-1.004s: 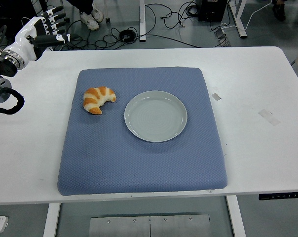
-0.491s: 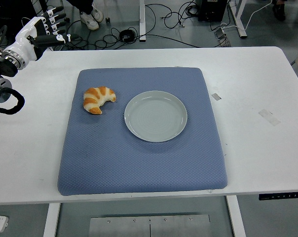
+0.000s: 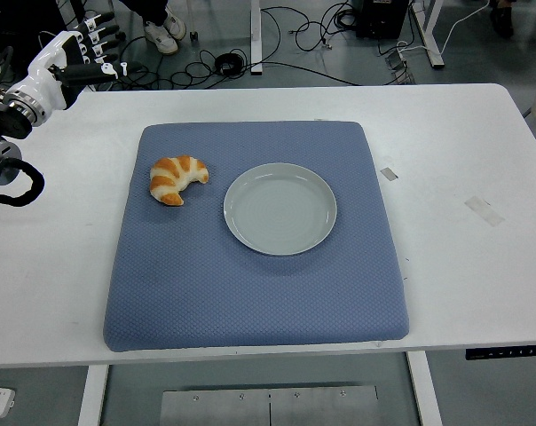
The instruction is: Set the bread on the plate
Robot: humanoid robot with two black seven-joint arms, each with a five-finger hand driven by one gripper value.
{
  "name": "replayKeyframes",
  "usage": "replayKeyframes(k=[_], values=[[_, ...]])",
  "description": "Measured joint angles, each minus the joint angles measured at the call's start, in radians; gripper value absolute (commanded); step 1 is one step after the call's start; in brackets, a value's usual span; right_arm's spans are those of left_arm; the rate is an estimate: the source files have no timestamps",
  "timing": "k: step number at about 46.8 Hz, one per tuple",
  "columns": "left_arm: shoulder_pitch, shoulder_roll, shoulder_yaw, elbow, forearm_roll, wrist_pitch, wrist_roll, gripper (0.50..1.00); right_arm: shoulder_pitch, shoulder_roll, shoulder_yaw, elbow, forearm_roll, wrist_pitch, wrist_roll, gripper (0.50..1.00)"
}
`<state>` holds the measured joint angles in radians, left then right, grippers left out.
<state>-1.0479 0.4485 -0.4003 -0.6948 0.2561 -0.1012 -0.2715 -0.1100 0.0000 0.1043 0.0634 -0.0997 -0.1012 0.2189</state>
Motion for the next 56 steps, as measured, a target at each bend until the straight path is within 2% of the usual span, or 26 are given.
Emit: replayKeyframes(k=[47,56], values=[[-0.001,-0.005,0.012,0.0,0.016,0.0,0.0,0.968,0.0,0.0,0.0,0.0,0.0,0.0,0.0,1.0],[-0.003,-0.005,0.033,0.0,0.059,0.0,0.0,0.966,0.0,0.0,0.0,0.001,0.0,0.0,0.0,1.0]])
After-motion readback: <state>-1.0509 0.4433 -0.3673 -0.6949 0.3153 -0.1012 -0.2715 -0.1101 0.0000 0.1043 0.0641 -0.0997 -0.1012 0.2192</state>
